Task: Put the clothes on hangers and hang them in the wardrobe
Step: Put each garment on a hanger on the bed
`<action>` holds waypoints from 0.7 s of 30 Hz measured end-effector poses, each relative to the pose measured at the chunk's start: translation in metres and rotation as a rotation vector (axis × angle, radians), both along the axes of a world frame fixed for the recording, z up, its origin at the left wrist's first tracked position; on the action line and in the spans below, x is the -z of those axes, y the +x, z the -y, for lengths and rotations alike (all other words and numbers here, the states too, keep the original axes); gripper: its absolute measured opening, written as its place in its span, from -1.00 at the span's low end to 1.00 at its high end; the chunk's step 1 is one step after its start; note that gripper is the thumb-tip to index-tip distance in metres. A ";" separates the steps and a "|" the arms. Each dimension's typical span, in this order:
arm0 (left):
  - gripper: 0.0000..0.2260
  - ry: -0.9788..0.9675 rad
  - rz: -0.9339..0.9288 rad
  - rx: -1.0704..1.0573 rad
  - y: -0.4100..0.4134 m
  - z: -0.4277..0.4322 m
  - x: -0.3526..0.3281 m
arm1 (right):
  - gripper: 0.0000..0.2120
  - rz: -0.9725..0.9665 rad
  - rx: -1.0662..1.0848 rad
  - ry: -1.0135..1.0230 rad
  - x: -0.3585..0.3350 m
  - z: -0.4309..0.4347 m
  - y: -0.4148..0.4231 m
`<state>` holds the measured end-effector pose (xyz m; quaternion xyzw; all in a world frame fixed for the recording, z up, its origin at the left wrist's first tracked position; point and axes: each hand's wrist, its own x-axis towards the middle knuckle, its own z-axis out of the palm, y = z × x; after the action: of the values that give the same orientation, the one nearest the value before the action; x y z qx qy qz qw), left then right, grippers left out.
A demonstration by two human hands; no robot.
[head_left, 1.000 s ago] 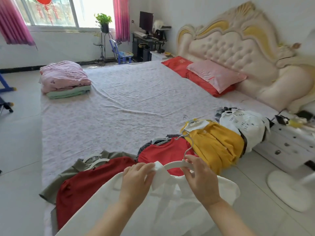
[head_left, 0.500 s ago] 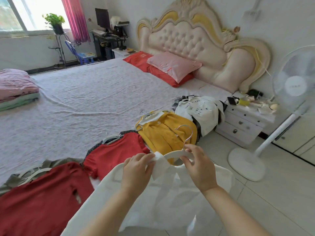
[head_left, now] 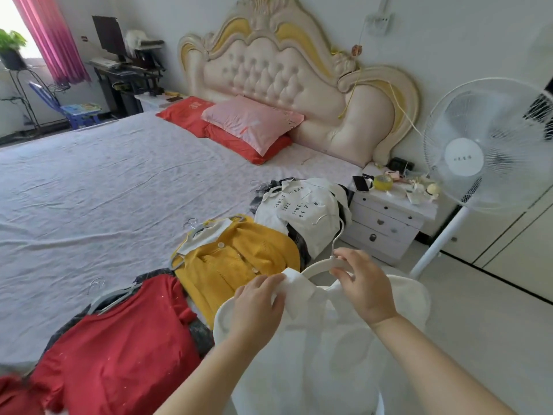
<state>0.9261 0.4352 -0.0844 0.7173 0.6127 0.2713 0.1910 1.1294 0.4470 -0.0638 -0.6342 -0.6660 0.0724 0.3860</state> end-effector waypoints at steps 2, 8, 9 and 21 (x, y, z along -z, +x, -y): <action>-0.68 -0.036 -0.008 0.018 0.021 -0.035 0.001 | -0.72 -0.006 0.023 -0.028 -0.001 -0.032 0.021; -0.66 -0.039 -0.024 0.103 0.078 -0.133 -0.005 | -0.72 0.033 0.054 -0.048 -0.011 -0.123 0.081; -0.66 -0.035 -0.021 0.108 0.089 -0.148 -0.007 | -0.72 0.032 0.062 -0.055 -0.012 -0.139 0.091; -0.62 -0.126 -0.066 -0.048 0.217 -0.325 0.005 | -0.74 0.038 -0.122 -0.138 0.005 -0.361 0.213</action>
<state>1.1427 0.7606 -0.0898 0.6974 0.6516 0.2132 0.2088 1.3422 0.8082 -0.0683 -0.6188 -0.7039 0.1295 0.3238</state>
